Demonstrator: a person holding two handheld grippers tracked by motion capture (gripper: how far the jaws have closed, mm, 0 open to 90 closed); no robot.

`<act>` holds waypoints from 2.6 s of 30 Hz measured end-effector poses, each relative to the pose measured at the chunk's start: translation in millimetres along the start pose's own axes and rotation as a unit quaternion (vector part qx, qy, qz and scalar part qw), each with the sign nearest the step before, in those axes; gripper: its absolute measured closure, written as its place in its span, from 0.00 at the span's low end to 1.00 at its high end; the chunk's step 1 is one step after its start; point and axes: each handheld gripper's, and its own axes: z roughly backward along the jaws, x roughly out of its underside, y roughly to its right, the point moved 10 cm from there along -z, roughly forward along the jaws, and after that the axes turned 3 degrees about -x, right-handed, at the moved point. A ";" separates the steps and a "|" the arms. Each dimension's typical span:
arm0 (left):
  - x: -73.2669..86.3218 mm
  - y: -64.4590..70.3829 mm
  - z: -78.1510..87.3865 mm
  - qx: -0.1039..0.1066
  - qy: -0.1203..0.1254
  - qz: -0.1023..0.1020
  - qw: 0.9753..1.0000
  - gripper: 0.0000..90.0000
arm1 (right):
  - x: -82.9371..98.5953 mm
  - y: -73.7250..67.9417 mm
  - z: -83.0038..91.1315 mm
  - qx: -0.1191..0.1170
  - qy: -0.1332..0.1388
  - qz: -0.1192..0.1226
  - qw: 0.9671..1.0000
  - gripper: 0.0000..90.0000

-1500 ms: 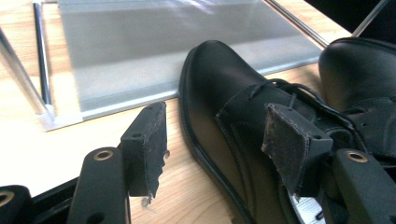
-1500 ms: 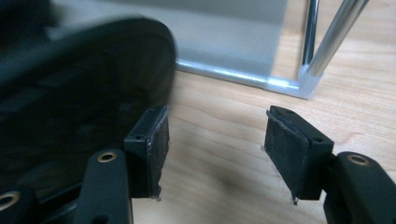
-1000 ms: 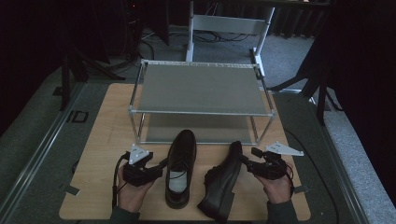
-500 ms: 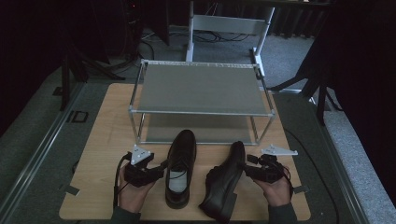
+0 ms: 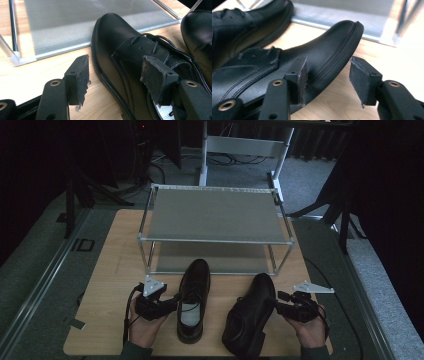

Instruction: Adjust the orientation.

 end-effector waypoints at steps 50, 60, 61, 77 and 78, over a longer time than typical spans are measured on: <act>-0.4 3.7 -1.2 0.004 0.000 -0.001 1.000 0.45 | 16.3 -49.4 37.6 -0.057 0.024 0.041 0.997 0.29; -0.3 3.6 -1.1 0.003 0.000 -0.001 1.000 0.45 | 37.8 -46.5 23.2 -0.007 -0.025 0.078 0.997 0.19; -0.3 3.6 -1.1 0.004 0.000 0.000 1.000 0.45 | 39.6 -44.5 21.7 0.000 -0.028 0.079 0.997 0.19; -0.2 3.0 -1.3 0.003 -0.002 0.001 1.000 0.45 | 52.5 -32.6 8.2 0.034 -0.060 0.088 0.994 0.33; -0.1 2.9 -1.4 0.003 -0.002 0.001 1.000 0.45 | 51.7 -33.1 7.9 0.039 -0.054 0.093 0.993 0.36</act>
